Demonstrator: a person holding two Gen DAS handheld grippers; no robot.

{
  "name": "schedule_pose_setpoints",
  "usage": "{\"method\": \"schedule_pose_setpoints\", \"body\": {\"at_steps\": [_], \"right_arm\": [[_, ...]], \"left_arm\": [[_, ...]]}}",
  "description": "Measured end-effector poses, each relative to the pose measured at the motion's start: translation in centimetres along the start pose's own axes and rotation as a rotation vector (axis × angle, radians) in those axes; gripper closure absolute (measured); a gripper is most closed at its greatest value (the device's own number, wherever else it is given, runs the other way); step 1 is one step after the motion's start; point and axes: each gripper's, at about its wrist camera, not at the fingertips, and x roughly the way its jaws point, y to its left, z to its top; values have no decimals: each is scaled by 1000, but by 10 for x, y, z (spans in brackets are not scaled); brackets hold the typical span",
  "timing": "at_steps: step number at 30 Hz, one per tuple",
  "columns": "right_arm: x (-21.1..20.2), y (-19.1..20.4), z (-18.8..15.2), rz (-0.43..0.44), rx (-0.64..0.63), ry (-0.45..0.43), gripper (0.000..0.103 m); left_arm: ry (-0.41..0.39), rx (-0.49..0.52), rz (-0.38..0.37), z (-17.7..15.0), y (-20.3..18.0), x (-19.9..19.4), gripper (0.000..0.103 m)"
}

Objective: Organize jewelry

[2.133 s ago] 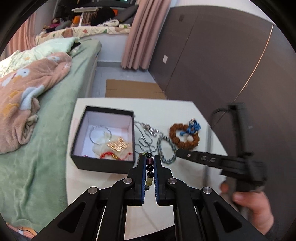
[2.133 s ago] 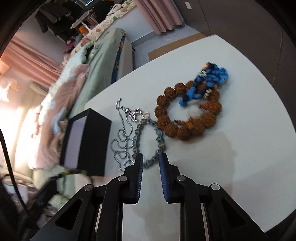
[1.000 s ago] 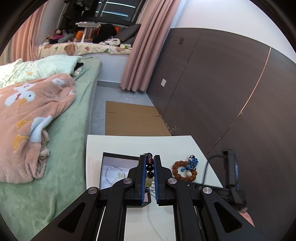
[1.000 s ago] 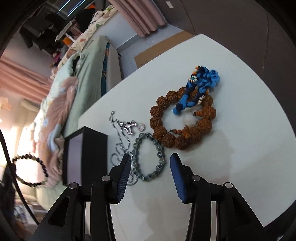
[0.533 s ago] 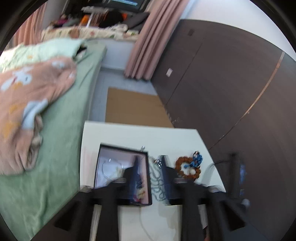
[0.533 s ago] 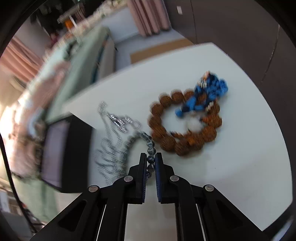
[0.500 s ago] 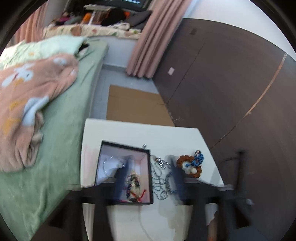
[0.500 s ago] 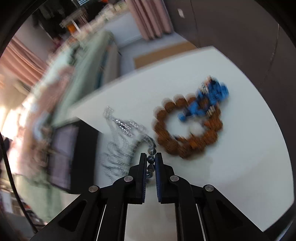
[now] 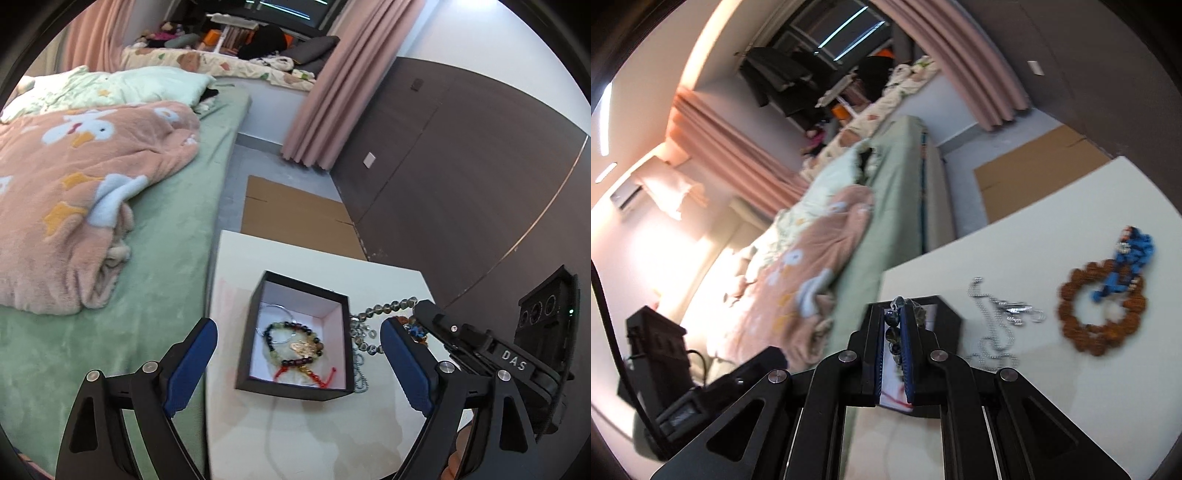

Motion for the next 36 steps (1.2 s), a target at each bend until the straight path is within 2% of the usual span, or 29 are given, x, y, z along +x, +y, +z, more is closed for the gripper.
{"method": "schedule_pose_setpoints", "body": {"at_steps": [5,7,9,10,15,19,24,28,36], "right_arm": [[16,18,-1,101,-21,21,92],[28,25,-1,152,-18,56,84],[36,28,-2,129,-17,79,38],[34,27,-2,92,-25,54,35],[9,11,4,57,-20,14,35],[-12,-5,8,6,-10,-5,35],[-51,-34,12,-91,5,-68,35],[-80,-69,15,-145,79,-95,35],[-125,-122,19,-185,220,-169,35]], "left_arm": [[-12,-32,22,-3,14,-9,13],[-12,-44,30,-4,19,-13,13],[-17,-45,40,-4,20,-17,13],[-22,-42,45,-4,20,-19,13],[-38,-31,45,-5,10,-23,13],[-33,4,29,-8,-12,-19,13],[-31,33,-8,-11,-44,-8,13],[-6,70,-48,-18,-77,7,14],[42,182,-94,-29,-139,26,17]]}}
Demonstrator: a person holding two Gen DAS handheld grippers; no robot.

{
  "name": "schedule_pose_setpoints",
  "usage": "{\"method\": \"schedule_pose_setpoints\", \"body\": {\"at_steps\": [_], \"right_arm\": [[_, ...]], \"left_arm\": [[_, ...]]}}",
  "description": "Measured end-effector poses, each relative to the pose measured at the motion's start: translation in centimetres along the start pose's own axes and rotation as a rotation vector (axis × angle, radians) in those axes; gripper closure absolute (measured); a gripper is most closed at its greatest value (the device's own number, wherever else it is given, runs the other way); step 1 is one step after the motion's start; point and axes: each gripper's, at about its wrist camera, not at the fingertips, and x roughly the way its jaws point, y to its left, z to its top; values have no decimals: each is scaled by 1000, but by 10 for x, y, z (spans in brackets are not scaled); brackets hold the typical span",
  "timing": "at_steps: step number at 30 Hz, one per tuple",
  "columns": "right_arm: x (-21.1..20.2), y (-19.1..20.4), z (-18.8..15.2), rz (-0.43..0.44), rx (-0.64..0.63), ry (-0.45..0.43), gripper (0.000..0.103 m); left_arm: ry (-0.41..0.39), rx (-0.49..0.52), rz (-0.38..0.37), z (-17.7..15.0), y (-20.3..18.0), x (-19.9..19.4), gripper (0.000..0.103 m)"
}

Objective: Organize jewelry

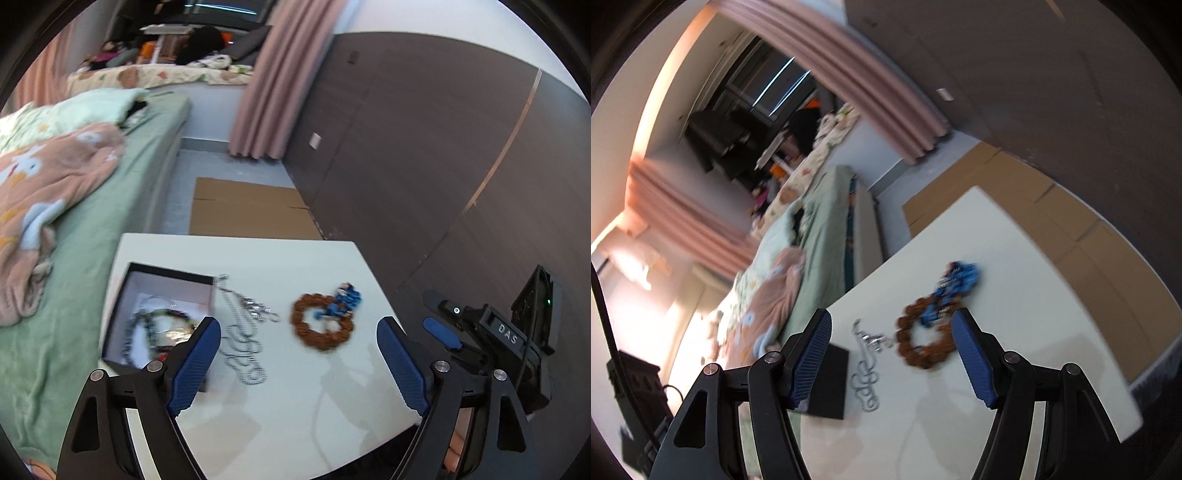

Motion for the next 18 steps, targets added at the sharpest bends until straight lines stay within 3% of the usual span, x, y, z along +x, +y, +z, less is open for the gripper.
{"method": "schedule_pose_setpoints", "body": {"at_steps": [9,18], "right_arm": [[-15,-40,11,-54,98,-6,35],[-15,-64,14,-102,170,24,35]], "left_arm": [[42,90,-37,9,-41,25,19],[112,158,-56,13,-64,75,20]]}}
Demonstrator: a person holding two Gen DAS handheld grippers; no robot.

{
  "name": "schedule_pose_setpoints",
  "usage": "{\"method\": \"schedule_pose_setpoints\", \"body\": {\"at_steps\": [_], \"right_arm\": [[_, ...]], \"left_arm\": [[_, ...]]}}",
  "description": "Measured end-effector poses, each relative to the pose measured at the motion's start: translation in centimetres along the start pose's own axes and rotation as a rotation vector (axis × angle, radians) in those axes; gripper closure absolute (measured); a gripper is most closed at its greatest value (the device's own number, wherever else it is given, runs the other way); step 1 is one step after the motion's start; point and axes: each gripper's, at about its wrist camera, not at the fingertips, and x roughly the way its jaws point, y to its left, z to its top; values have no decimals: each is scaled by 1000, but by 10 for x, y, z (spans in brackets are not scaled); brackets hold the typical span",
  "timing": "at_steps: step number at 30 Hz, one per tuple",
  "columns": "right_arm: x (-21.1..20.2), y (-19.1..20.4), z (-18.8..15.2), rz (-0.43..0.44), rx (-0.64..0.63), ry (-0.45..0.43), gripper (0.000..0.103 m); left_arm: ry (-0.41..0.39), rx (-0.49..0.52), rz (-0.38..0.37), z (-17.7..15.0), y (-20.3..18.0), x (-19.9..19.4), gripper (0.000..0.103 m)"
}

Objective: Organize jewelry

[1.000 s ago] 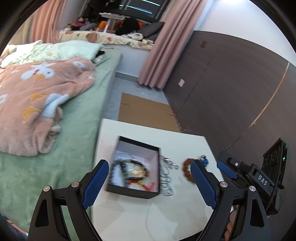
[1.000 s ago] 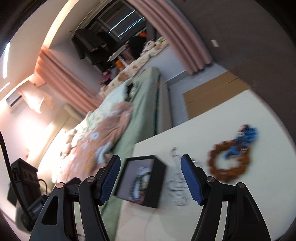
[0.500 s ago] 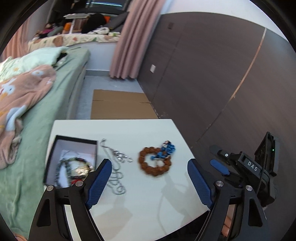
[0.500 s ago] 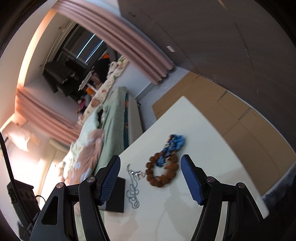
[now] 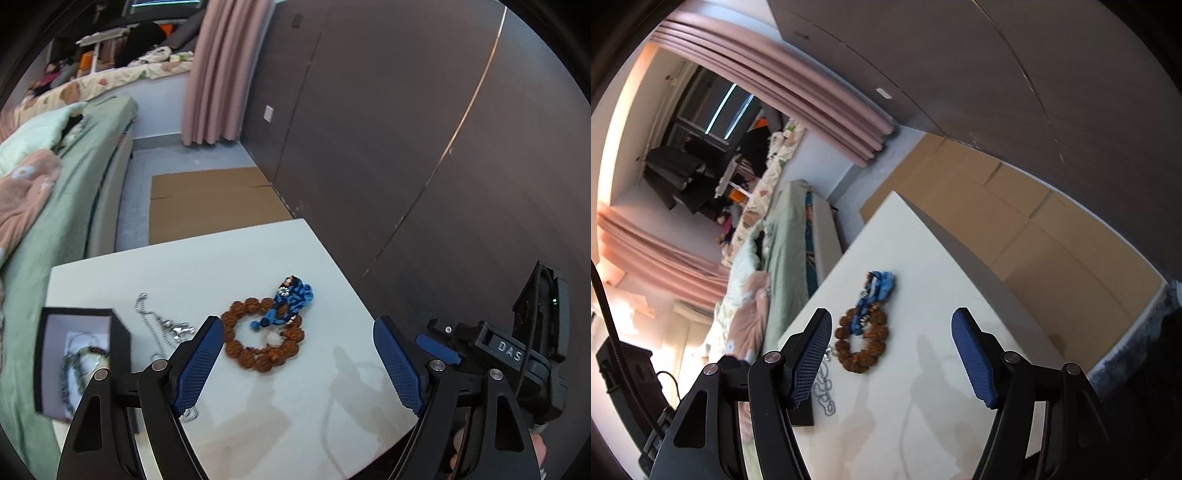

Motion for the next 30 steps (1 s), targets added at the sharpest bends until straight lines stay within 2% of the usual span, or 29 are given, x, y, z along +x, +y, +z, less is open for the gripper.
{"method": "schedule_pose_setpoints", "body": {"at_steps": [5,10,13,19,27,29,30], "right_arm": [[9,-7,1,-3,32,32,35],[14,-13,4,-42,50,33,35],[15,-17,5,-100,61,20,35],[19,-26,8,-120,95,30,35],[25,-36,10,-171,135,45,35],[27,-37,10,-174,141,53,35],[28,-37,10,-177,142,54,35]], "left_arm": [[36,18,-4,5,-1,31,20],[70,41,-10,9,-2,61,21],[88,64,-7,11,-6,78,23],[111,86,-12,7,-10,103,27],[144,141,27,3,-14,131,28],[129,171,58,3,-16,133,32],[127,179,73,3,-16,133,43]]}}
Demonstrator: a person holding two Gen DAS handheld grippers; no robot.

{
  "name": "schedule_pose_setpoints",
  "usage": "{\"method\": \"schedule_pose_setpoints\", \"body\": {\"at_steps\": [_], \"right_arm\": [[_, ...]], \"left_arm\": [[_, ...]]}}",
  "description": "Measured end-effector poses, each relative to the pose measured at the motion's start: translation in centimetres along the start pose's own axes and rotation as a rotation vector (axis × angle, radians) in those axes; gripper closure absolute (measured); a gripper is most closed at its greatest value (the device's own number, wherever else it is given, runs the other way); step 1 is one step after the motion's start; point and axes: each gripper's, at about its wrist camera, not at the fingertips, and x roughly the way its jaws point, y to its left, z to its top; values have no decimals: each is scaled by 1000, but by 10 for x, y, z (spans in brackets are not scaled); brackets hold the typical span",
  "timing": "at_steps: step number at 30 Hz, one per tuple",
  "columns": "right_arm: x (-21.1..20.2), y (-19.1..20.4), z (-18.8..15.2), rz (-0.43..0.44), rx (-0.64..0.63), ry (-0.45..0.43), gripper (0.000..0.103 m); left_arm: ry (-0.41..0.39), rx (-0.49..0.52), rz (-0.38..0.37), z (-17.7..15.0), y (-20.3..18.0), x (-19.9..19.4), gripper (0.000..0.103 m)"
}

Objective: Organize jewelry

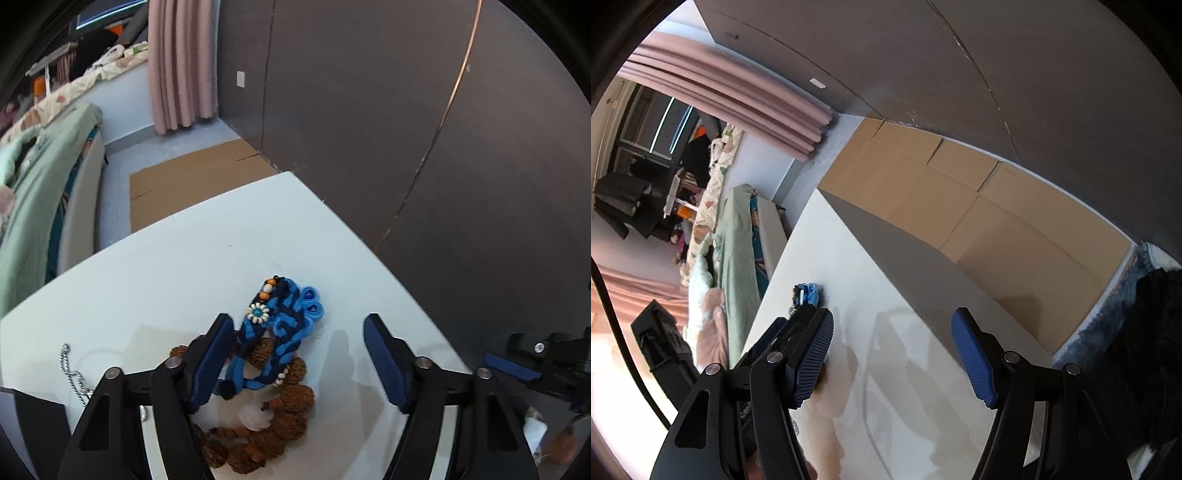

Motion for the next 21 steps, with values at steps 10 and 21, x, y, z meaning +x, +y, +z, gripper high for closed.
{"method": "schedule_pose_setpoints", "body": {"at_steps": [10,21], "right_arm": [[1,16,-1,42,-38,-10,35],[17,57,-20,60,-154,20,39]], "left_arm": [[-61,-47,-1,-1,20,-43,101],[-142,-100,-3,-2,44,-100,103]]}}
